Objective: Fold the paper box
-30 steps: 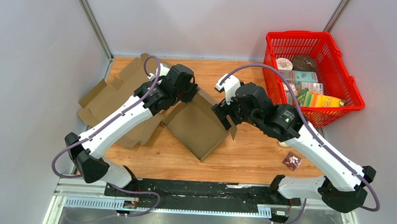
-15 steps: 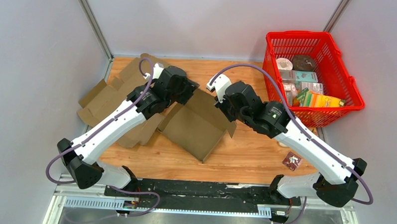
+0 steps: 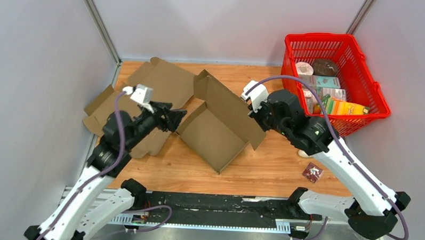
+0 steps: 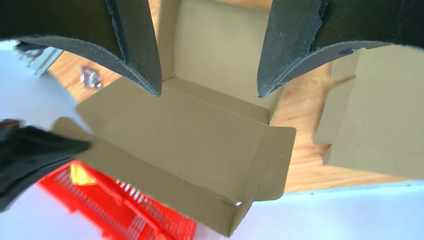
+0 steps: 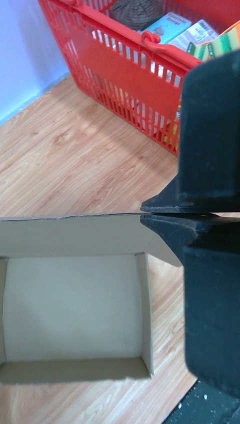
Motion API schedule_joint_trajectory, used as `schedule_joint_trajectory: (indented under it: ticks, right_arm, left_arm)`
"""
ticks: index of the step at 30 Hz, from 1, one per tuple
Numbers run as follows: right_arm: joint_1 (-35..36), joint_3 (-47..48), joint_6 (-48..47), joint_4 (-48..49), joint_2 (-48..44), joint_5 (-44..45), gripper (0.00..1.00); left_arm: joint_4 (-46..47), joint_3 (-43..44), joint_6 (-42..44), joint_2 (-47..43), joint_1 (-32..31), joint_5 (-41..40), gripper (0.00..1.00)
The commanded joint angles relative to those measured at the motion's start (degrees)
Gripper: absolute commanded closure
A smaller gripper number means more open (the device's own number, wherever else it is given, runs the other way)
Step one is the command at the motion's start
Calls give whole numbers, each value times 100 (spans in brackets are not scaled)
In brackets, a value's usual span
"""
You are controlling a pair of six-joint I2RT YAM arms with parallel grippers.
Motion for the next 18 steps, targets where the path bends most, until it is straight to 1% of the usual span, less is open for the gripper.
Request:
schedule_joint_trajectory:
  ticks: [1, 2, 3, 4, 5, 6, 7, 9, 11, 13, 14, 16, 17, 18]
  right_arm:
    - [-398, -15, -412, 434, -270, -882, 100]
    - [-540, 29, -325, 338, -253, -1449, 100]
    - [-663, 82, -289, 302, -218, -1708, 100]
    - [-864, 135, -280, 267, -174, -1936, 100]
    - [-936, 240, -271, 171, -139, -2208, 100]
    - [-989, 293, -271, 109, -34, -2263, 100]
    - [-1042, 328, -289, 56, 19, -2255, 100]
    - [-1094, 303, -306, 29, 99, -2211, 100]
    - [-1296, 241, -263, 142, 125, -2490, 100]
    - [-1349, 223, -262, 161, 152, -2510, 100]
    - [-1350, 241, -280, 135, 160, -2519, 100]
    - [-1341, 311, -324, 134, 134, -2554, 100]
    - [-1350, 337, -333, 152, 125, -2589, 100]
    - [-1341, 416, -333, 143, 73, -2606, 100]
  left_arm:
    - [1448, -551, 1434, 1542, 1178, 2973, 23]
    - [2391, -639, 1312, 1805, 1659, 3265, 22]
    - [2749, -684, 980, 2330, 1803, 3277, 22]
    - [2979, -676, 977, 2596, 1926, 3303, 22]
    - [3477, -649, 942, 2851, 1997, 3347, 22]
    - [3673, -606, 959, 3245, 2111, 3721, 22]
    - [3867, -509, 1063, 3397, 2112, 3882, 22]
    - [4017, -421, 1318, 3731, 2138, 3909, 22]
    - [4385, -412, 1372, 3969, 2139, 3944, 21]
    - [4466, -168, 1451, 4408, 2147, 4426, 21]
    - [4562, -87, 1469, 4549, 2147, 4489, 21]
    - [4572, 53, 1696, 4866, 2156, 4236, 21]
    - [4311, 115, 1871, 4936, 2147, 4078, 21]
    - [4273, 176, 2064, 5067, 2156, 3824, 21]
